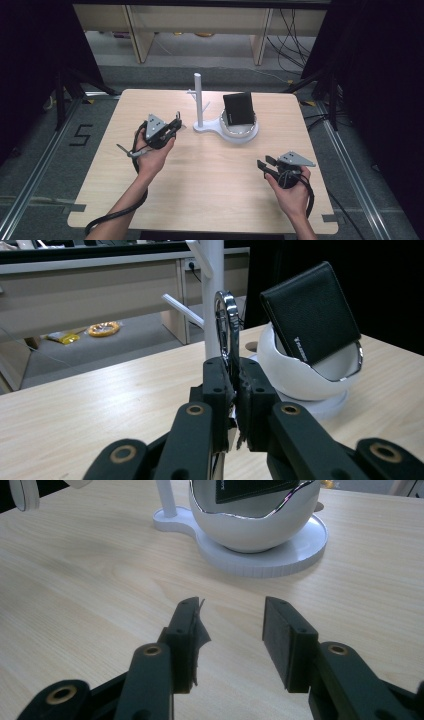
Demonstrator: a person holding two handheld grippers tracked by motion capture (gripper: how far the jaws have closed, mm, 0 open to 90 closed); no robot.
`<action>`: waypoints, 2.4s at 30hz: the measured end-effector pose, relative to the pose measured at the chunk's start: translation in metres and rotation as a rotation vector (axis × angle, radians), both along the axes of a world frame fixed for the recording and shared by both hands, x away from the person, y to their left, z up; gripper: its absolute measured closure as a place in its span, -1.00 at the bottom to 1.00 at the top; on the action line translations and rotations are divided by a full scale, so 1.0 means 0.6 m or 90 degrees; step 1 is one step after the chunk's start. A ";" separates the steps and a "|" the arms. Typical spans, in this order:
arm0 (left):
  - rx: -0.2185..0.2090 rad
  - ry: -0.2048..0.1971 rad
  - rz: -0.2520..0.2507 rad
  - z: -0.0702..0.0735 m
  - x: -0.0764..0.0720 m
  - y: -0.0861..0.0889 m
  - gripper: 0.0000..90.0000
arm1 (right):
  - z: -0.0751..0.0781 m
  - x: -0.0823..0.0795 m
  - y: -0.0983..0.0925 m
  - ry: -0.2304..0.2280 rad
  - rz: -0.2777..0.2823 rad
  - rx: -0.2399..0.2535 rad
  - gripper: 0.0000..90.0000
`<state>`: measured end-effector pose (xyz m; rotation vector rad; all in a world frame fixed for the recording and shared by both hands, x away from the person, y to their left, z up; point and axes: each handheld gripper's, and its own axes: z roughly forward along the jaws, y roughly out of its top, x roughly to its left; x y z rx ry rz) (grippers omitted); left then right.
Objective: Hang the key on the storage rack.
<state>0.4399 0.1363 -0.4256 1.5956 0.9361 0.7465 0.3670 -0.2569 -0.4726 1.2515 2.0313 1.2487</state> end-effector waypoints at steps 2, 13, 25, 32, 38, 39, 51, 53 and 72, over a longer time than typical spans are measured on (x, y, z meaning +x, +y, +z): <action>-0.002 -0.003 0.009 0.003 0.007 -0.001 0.85 | 0.000 -0.001 0.001 0.011 0.000 0.011 0.32; 0.020 -0.007 0.047 0.010 0.045 -0.016 0.85 | 0.000 0.000 0.005 0.006 0.004 0.023 0.31; 0.054 -0.014 0.068 0.028 0.080 -0.035 0.85 | 0.000 0.001 0.002 0.012 0.003 0.028 0.30; 0.065 -0.013 0.073 0.032 0.097 -0.044 0.85 | 0.000 -0.002 0.004 0.028 -0.002 0.039 0.30; 0.074 -0.022 0.077 0.038 0.104 -0.049 0.85 | -0.005 0.004 0.000 0.012 0.016 0.034 0.30; 0.074 -0.024 0.077 0.039 0.104 -0.050 0.85 | -0.004 0.002 0.001 0.014 0.010 0.033 0.29; 0.098 -0.040 0.069 0.041 0.104 -0.061 0.85 | -0.007 0.005 -0.001 0.017 0.010 0.026 0.28; 0.104 -0.041 0.067 0.041 0.104 -0.063 0.85 | -0.007 0.005 -0.002 0.013 0.011 0.025 0.28; 0.124 -0.039 0.067 0.039 0.111 -0.067 0.84 | -0.008 0.005 -0.003 0.019 0.010 0.020 0.27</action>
